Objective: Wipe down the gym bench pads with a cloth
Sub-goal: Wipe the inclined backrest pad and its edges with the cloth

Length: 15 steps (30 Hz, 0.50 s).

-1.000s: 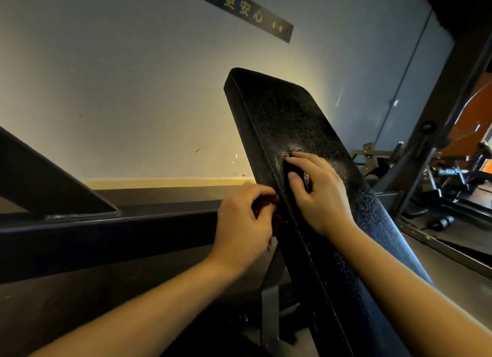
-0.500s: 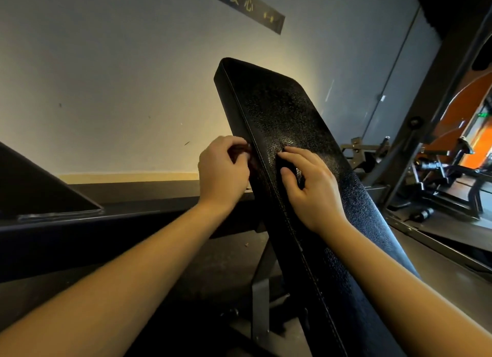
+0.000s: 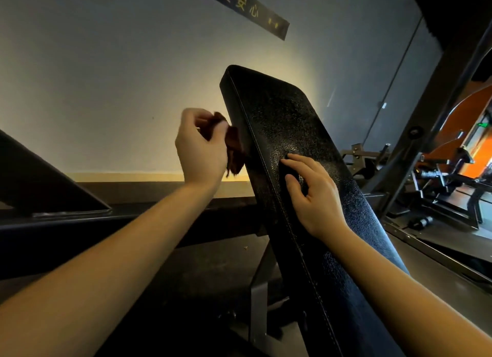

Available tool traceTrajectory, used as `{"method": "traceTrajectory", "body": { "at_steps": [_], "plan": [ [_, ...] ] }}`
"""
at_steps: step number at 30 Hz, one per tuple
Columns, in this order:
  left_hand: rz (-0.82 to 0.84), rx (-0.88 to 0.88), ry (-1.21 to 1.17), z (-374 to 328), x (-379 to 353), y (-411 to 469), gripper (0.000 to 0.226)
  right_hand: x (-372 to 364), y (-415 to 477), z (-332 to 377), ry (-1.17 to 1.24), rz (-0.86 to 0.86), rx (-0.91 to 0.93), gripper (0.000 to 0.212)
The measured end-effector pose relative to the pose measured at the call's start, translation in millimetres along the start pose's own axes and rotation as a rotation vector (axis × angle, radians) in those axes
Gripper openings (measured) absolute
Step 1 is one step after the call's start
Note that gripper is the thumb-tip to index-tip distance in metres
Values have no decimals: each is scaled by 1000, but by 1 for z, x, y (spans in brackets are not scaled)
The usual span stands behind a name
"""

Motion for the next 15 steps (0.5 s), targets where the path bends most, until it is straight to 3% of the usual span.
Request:
{"method": "traceTrajectory", "body": {
  "at_steps": [2, 4, 7, 12, 15],
  "plan": [
    [-106, 169, -165, 12, -3, 9, 37, 0, 0, 0, -1, 1, -6, 33],
    [-37, 284, -221, 26, -12, 1, 38, 0, 0, 0, -2, -1, -4, 33],
    [113, 281, -188, 35, -18, -15, 24, 0, 2, 0, 1, -14, -1, 34],
    [315, 140, -81, 22, -9, -72, 26, 1, 2, 3, 14, -30, 0, 39],
    [539, 233, -60, 25, 4, -122, 27, 1, 2, 3, 7, -34, 3, 38]
  ]
}}
Point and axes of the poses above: each hand's wrist, its own y-axis towards the middle knuckle, its own x-axis out of the back of the hand, z = x × y, the point moved 7 cm from there along y, towards the middle knuckle, and after that the axes turned 9 degrees about -y, right-handed, at the moved point
